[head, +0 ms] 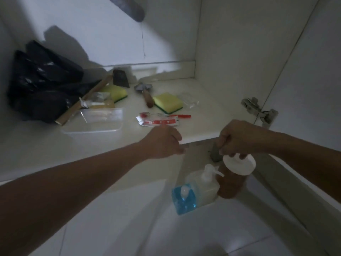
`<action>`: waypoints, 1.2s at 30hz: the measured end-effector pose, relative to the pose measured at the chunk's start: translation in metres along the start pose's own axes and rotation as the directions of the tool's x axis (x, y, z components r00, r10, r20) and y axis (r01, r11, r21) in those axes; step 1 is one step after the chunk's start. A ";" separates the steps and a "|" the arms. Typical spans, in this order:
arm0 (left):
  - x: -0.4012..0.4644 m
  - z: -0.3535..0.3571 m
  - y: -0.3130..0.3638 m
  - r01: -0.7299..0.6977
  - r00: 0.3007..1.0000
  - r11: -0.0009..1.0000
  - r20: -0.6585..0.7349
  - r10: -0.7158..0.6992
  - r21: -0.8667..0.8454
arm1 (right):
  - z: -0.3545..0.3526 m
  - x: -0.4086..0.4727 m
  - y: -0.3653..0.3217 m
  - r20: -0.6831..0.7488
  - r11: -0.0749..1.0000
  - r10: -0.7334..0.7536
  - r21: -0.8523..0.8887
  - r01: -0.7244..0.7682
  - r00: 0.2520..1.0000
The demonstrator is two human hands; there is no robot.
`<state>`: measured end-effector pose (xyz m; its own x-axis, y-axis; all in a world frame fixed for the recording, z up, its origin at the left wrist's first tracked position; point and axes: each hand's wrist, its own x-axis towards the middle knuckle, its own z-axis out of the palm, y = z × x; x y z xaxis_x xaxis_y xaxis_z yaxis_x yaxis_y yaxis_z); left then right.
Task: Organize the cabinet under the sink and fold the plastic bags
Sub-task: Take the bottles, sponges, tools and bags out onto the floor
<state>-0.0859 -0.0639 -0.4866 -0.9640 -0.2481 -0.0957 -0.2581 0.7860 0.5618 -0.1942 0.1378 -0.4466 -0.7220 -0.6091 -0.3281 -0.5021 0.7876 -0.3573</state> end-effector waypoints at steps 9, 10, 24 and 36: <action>0.056 -0.080 -0.024 0.111 0.954 0.994 -0.282 -0.106 0.002 | -0.035 0.083 -0.064 -0.174 0.978 -0.090 0.171 0.120 0.981; 0.063 -0.084 -0.025 0.122 0.962 0.992 -0.250 -0.112 0.025 | -0.036 0.092 -0.068 -0.200 0.977 -0.083 0.177 0.120 0.976; 0.133 -0.110 -0.087 0.344 0.872 0.919 -0.429 -0.237 0.193 | -0.014 0.220 -0.105 -0.363 0.973 -0.229 -0.121 0.198 0.903; 0.185 -0.148 -0.154 0.472 0.882 0.740 -0.258 -0.395 0.479 | -0.010 0.252 -0.129 -0.239 0.973 -0.115 -0.221 0.061 0.964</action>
<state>-0.2146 -0.3147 -0.4688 -0.7315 -0.6752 -0.0948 -0.6764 0.7361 -0.0231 -0.3163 -0.1161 -0.4745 -0.7523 -0.6556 -0.0660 -0.6382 0.7499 -0.1745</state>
